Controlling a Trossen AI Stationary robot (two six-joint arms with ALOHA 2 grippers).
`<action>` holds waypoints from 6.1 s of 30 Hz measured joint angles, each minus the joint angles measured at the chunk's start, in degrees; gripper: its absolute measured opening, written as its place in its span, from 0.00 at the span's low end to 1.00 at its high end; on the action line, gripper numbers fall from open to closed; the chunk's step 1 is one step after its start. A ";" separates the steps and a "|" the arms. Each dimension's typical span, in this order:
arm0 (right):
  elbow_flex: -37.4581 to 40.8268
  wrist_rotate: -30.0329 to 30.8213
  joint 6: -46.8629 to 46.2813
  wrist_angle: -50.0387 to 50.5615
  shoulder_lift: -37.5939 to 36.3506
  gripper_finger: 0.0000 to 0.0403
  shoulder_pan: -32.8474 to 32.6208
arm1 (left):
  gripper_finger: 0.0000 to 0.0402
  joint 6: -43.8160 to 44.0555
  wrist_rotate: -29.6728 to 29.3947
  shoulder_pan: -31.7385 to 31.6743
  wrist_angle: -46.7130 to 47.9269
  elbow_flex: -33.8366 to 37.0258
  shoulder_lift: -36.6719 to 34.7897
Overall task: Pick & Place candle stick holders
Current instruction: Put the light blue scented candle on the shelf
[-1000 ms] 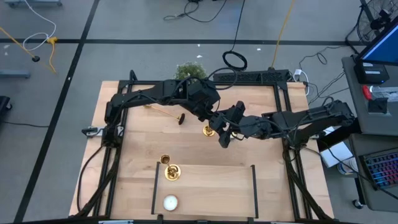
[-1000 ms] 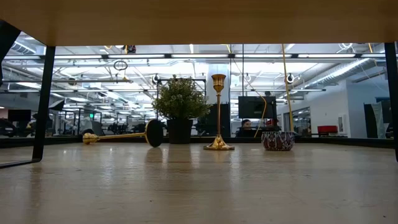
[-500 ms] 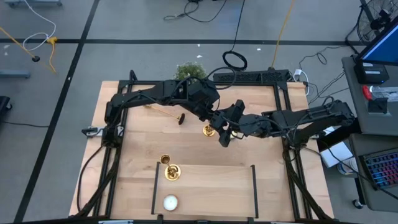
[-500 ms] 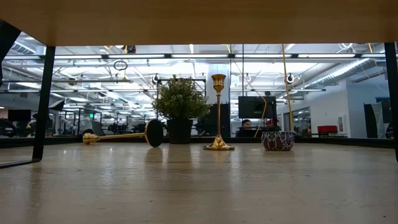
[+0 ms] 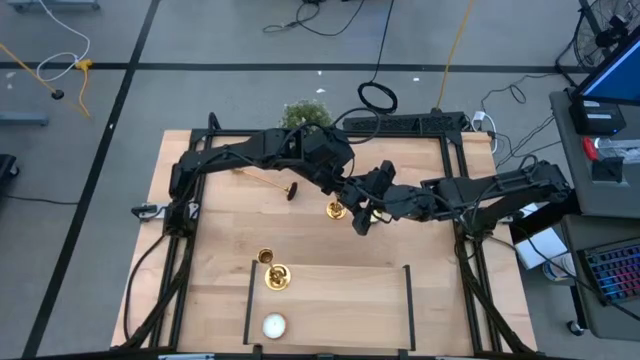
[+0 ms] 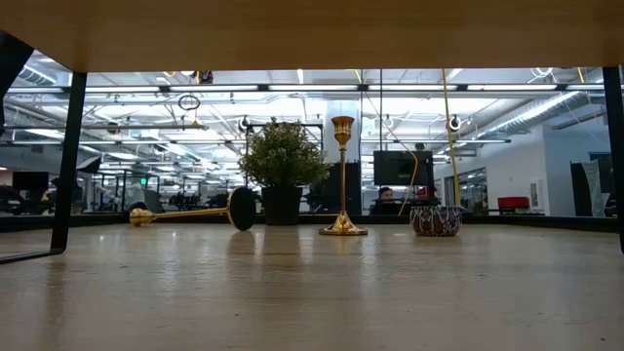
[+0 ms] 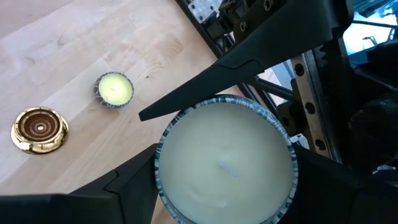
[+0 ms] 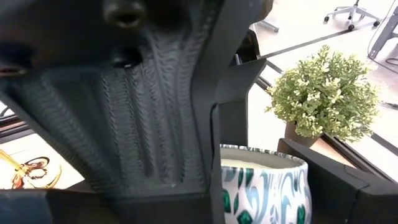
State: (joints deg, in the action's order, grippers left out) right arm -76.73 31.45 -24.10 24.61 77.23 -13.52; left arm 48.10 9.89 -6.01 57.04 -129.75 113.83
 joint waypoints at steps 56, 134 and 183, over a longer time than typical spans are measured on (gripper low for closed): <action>18.08 7.77 -2.09 -54.94 0.11 0.71 -14.93 | 0.66 -6.94 -26.60 15.51 12.15 -0.16 -36.14; 4.00 -17.99 -14.13 -34.08 24.13 0.72 -21.42 | 0.43 7.91 -87.67 65.41 2.34 -0.07 -19.73; 3.86 -22.94 -13.68 -41.66 27.70 0.72 -22.10 | 0.38 9.13 -87.95 65.41 2.23 -0.04 -19.71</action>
State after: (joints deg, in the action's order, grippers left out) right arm -72.87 8.51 -37.78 -17.05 104.94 -35.61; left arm 57.23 -78.06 59.40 59.27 -129.80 94.13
